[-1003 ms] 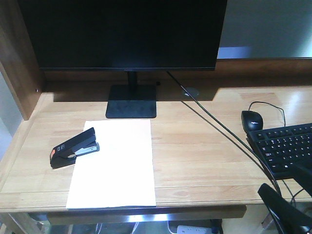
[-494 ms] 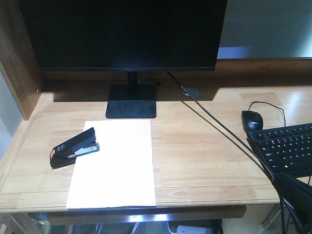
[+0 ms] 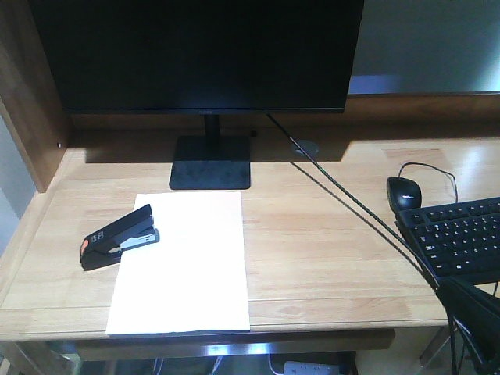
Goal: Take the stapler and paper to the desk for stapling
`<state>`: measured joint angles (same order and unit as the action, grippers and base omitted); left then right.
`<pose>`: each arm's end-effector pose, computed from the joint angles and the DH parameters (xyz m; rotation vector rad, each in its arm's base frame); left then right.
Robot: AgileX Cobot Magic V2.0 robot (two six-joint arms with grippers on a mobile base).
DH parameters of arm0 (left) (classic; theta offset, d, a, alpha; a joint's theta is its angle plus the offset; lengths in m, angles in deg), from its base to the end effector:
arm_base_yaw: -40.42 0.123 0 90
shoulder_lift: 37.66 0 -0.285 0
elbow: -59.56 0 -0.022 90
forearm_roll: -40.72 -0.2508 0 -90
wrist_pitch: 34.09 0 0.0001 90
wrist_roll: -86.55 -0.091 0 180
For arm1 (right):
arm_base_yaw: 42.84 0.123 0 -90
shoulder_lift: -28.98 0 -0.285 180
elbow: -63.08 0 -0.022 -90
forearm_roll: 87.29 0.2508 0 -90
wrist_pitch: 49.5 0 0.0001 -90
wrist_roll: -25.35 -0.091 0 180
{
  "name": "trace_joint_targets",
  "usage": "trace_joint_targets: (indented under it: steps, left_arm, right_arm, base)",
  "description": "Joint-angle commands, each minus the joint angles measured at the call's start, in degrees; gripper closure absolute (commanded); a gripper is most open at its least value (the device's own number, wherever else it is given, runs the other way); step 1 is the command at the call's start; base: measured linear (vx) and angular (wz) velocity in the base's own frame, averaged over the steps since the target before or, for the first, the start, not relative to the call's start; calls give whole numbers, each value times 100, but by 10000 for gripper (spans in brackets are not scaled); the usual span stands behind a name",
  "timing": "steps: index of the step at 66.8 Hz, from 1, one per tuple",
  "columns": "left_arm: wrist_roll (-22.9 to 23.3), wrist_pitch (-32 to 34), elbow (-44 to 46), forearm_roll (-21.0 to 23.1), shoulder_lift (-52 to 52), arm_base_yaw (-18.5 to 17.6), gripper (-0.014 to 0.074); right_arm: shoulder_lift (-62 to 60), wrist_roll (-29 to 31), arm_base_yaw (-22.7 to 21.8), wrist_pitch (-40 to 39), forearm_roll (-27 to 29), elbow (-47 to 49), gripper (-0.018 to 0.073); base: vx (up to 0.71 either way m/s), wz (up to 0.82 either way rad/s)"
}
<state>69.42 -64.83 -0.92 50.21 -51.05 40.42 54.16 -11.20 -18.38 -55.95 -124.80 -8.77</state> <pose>0.0454 -0.0077 0.2574 0.2014 1.8078 0.0338 0.0743 0.0406 0.2323 -0.4053 1.5651 0.3748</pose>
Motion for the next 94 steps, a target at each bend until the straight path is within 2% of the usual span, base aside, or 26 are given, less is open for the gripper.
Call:
trace_joint_targets:
  steps: [1,6,18,30,35,43,51,60,94]
  left_arm:
    - [56,479,44,86,-73,-16,603]
    - [43,433,-77,80,-73,-10,603]
    - [1,864,-382,-657,-73,8,603]
    - [50,1074,-728,-656,-73,8,603]
    - [300,1184,-893,-595,-73,8,603]
    - [1138,1631,-1239,-570,-73,8,603]
    - [1793,2094,-1622,-856,195,8,603]
    - [2152,2489,-2004,-949,753,8,603]
    - [2110,2839,-1991,-1003,726,-192,603]
  right_arm:
    - [40,66,-40,-338,-1,163,568]
    - [40,66,-40,-338,-1,163,568]
    - [40,66,-40,-338,-1,163,568]
    - [40,66,-40,-338,-1,163,568]
    - [40,66,-40,-338,-1,163,568]
    - [40,66,-40,-338,-1,163,568]
    - [40,66,-40,-338,-1,163,568]
    - [46,66,-40,-333,-1,163,568]
    - [53,66,-40,-333,-1,163,568]
  base:
    - [0,0]
    - [0,0]
    - [0,0]
    - [0,0]
    - [0,0]
    - [0,0]
    - [0,0]
    - [0,0]
    - [0,0]
